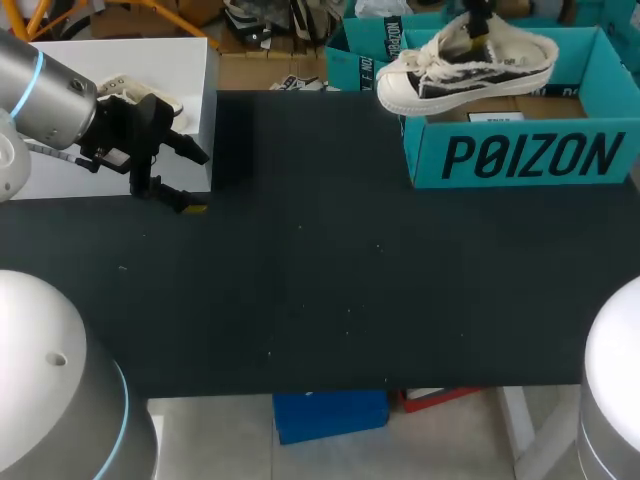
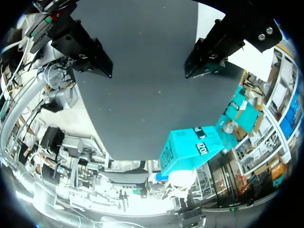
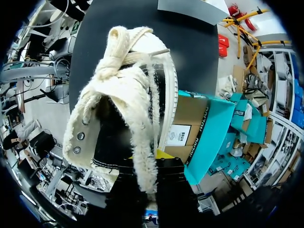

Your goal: Take the shoe out of the shoebox, open the shoe tongue, remove and reinsert the insole, then place the shoe into the shoebox

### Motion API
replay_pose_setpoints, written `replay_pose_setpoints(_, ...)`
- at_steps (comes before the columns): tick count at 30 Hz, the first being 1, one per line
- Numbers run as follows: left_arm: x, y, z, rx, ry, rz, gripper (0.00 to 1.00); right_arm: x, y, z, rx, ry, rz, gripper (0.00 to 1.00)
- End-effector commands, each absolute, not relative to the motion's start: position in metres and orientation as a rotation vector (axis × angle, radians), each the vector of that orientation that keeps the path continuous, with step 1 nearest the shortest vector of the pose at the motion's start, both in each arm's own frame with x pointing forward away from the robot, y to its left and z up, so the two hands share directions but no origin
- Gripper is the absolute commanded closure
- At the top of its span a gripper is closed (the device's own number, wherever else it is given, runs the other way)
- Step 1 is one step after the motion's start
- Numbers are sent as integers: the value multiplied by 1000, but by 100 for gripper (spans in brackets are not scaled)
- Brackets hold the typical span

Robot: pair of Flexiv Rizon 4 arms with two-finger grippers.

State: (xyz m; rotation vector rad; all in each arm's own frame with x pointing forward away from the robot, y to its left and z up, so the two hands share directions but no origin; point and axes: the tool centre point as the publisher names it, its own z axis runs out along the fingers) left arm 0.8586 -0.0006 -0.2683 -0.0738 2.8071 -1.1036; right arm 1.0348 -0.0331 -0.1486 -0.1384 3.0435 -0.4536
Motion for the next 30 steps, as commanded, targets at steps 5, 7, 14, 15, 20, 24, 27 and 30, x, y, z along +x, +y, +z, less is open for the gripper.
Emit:
replay_pose_setpoints(5,857,-1,-270,-74,2801,-1102,0,1049,-72,-162,-100,3018,-418,100)
replay_pose_setpoints(7,857,-1,-270,-74,2801,-1102,0,1054,-78,-164,-95,3017,-419,100)
replay_pose_setpoints(14,857,-1,-270,-74,2801,-1102,0,1066,-95,-177,-50,3034,-409,100)
replay_pose_setpoints(15,857,-1,-270,-74,2801,-1102,0,1068,-96,-178,-49,3035,-406,100)
replay_pose_setpoints(20,857,-1,-270,-74,2801,-1102,0,1070,-98,-178,-20,3032,-429,100)
replay_pose_setpoints(24,857,-1,-270,-74,2801,-1102,0,1070,-98,-178,-20,3032,-429,100)
replay_pose_setpoints(27,857,-1,-270,-74,2801,-1102,0,1070,-98,-178,-20,3032,-429,100)
replay_pose_setpoints(30,857,-1,-270,-74,2801,-1102,0,1070,-98,-178,-20,3032,-429,100)
